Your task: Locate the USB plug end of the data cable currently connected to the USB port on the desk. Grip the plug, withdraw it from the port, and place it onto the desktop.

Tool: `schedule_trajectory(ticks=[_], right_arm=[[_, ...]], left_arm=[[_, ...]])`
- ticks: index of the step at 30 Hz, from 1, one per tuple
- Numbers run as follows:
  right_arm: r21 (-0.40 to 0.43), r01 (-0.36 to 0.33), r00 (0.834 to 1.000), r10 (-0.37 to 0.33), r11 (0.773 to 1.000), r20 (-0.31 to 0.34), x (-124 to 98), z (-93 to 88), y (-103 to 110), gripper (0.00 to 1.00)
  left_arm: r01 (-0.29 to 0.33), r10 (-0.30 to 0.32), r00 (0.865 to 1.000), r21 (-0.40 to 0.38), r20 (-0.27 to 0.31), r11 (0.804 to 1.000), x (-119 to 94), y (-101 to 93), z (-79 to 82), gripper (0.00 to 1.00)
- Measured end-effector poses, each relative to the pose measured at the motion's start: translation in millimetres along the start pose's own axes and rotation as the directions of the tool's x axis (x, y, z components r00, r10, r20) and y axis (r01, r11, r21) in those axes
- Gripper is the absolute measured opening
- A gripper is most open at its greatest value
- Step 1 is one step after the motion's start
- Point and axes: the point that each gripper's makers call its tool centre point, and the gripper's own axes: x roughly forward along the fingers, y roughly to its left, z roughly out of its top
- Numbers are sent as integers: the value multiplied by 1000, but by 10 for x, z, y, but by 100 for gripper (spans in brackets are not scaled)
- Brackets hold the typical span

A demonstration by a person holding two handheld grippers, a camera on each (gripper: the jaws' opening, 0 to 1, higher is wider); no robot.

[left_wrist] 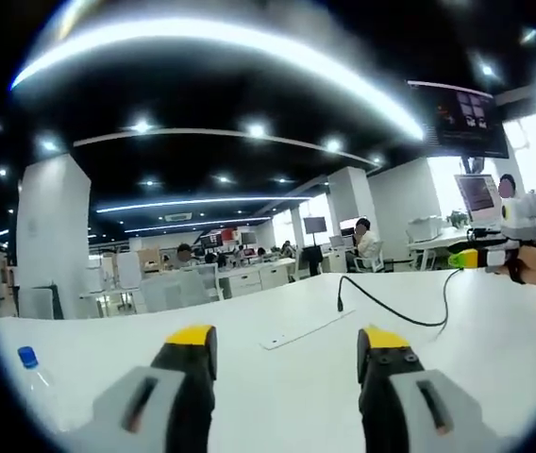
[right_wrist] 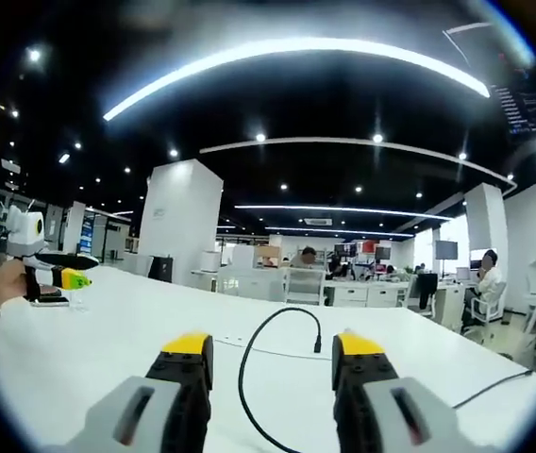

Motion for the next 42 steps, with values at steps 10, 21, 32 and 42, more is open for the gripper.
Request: schedule_trajectory(ticks=[10, 21, 32, 42], right_arm=[[19, 29, 999, -28, 999, -37, 175, -139, -103, 51], [-7, 55, 996, -55, 998, -67, 433, -183, -245, 52], [5, 87, 994, -86, 996, -69, 579, -267, -432, 53], [-33, 94, 990, -97, 995, -98, 738, -373, -508, 53]], left_arm=[[-23, 23, 999, -12, -29, 1000, 185, 157, -45, 60], [-24, 25, 998, 8, -52, 1000, 399, 197, -60, 60], [-4, 4, 999, 4, -44, 1000, 572, 179, -118, 60], [19, -19, 999, 5, -26, 1000, 759, 157, -200, 60]])
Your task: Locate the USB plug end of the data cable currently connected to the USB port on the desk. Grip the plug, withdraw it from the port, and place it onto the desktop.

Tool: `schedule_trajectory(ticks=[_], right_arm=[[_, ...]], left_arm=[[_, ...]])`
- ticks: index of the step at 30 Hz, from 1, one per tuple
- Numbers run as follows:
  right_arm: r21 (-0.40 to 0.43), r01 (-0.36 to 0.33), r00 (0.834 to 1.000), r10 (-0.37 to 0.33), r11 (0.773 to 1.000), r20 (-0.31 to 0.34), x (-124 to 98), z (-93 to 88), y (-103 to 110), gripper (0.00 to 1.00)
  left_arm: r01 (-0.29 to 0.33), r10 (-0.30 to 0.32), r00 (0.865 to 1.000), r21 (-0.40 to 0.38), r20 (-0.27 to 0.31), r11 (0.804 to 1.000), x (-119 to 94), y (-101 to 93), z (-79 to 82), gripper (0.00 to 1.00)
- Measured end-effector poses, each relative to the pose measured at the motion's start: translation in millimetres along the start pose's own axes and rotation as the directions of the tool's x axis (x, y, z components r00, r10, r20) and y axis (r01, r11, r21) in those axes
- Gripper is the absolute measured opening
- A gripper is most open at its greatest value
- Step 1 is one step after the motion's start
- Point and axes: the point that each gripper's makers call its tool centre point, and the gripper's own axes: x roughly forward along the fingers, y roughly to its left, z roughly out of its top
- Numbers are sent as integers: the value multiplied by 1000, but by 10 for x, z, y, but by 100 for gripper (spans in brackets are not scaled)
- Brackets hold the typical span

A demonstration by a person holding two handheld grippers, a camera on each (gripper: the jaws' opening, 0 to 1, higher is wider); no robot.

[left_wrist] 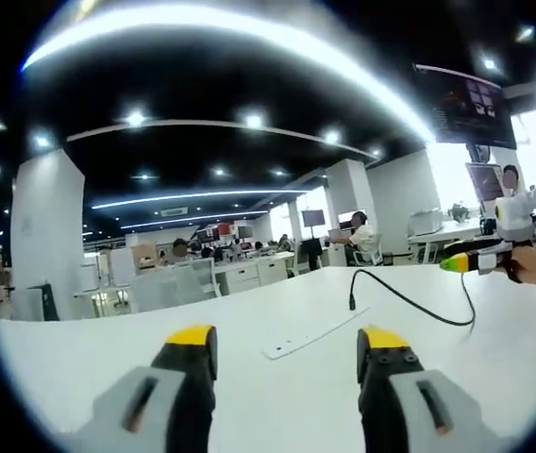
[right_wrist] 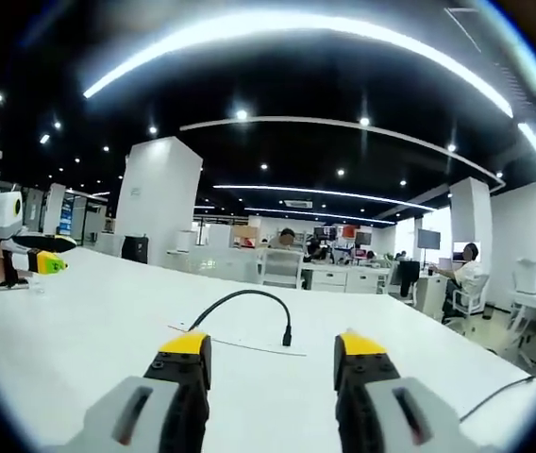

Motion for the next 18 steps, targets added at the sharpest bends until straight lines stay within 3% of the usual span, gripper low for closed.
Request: schedule_trajectory(ticks=[18], right_arm=[[-21, -37, 999, 36, 999, -33, 268, -153, -14, 53]], left_arm=[[96, -96, 995, 5, -1, 995, 342, -223, -174, 61]])
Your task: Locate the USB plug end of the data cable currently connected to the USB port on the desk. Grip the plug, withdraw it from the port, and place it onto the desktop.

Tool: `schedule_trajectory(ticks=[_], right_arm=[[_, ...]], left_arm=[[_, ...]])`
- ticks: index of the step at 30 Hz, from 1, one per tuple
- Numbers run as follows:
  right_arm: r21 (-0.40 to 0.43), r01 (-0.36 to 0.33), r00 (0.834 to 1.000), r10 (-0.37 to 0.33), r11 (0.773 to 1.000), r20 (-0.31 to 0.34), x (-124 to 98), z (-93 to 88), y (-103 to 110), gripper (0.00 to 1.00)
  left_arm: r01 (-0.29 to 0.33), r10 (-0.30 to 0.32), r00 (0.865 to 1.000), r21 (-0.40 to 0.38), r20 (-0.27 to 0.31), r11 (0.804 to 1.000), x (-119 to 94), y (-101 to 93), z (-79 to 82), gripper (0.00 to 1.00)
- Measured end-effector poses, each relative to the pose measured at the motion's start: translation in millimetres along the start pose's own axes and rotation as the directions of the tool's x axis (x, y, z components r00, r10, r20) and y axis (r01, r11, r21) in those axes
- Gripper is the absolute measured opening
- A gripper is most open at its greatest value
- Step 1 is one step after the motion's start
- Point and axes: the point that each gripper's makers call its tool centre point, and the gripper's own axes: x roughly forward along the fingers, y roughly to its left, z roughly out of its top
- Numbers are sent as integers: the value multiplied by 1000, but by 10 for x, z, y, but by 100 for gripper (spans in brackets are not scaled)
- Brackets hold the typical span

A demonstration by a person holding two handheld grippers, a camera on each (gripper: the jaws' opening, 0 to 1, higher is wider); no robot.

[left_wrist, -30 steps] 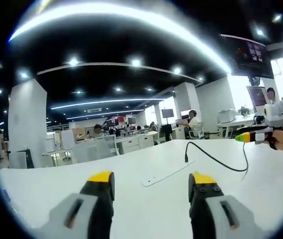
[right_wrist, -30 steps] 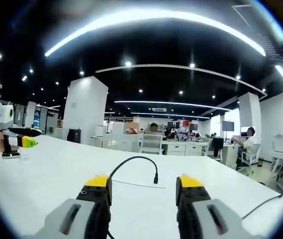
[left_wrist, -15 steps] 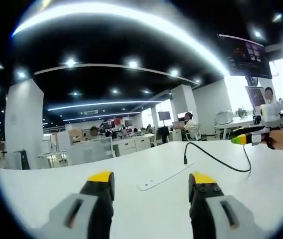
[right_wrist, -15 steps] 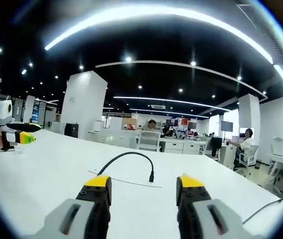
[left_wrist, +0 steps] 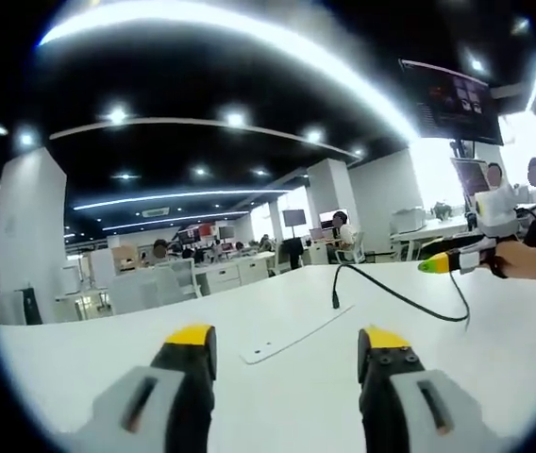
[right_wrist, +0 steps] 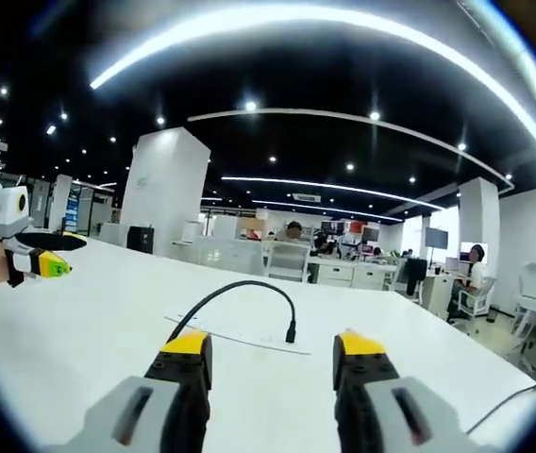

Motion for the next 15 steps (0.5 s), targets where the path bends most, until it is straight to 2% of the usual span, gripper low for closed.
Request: schedule_trajectory(ticks=[15], right_arm=[[-59, -26, 1000, 25, 998, -16, 275, -86, -4, 53]], left_arm=[[50, -50, 999, 27, -14, 998, 190, -81, -200, 61]])
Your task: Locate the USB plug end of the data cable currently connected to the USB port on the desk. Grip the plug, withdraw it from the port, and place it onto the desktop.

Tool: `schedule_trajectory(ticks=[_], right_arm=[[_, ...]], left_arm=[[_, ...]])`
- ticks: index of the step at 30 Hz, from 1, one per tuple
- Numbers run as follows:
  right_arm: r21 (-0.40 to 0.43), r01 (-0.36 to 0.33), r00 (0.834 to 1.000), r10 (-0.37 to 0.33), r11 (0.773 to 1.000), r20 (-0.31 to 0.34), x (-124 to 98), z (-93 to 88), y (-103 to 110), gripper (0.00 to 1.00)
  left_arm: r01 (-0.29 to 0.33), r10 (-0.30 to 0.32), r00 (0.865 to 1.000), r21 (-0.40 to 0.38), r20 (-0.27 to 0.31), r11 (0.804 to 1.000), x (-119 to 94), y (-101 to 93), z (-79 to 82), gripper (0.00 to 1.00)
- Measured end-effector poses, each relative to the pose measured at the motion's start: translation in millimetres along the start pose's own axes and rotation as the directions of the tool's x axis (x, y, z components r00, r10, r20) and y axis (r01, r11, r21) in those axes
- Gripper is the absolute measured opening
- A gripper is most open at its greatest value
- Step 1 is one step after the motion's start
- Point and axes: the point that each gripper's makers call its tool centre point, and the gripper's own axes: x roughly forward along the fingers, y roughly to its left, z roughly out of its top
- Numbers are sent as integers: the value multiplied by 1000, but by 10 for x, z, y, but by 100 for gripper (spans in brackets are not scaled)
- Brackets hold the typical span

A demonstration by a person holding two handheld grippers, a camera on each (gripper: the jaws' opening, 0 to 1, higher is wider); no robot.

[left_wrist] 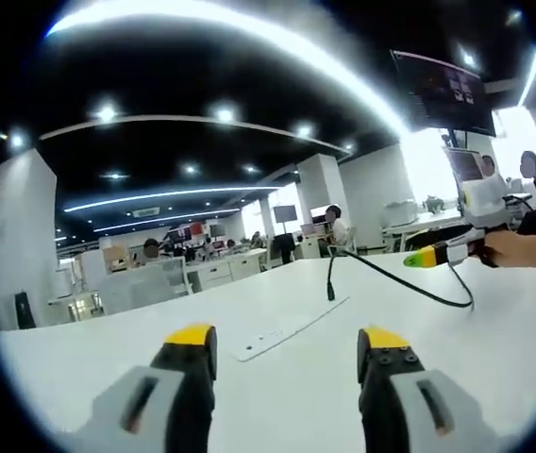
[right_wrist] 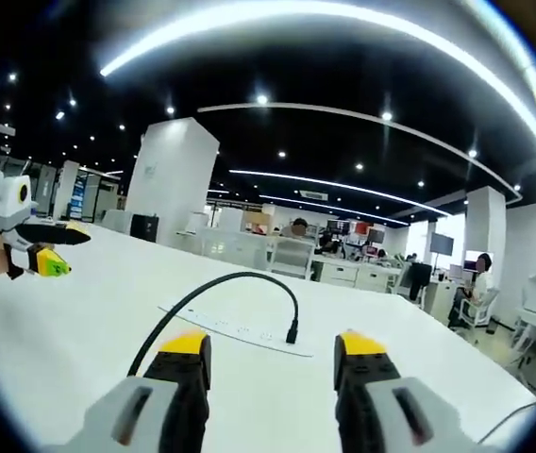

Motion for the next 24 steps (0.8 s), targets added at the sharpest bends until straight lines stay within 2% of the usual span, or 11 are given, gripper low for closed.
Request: schedule_trajectory(ticks=[5, 12, 17, 24], right_arm=[[1, -7, 1000, 7, 1000, -3, 64, -30, 0, 53], [2, -20, 1000, 20, 1000, 5, 175, -31, 2, 53], [8, -31, 1000, 31, 999, 0, 250, -50, 35, 53], [-29, -29, 1000, 29, 999, 5, 316, -51, 62, 54]], left_arm=[[40, -40, 999, 51, -5, 998, 58, -88, -36, 61], [71, -71, 997, 56, -8, 996, 155, -155, -59, 61], [71, -71, 997, 41, -21, 997, 242, -131, -123, 59], [75, -75, 997, -7, -31, 997, 298, -91, -204, 61]])
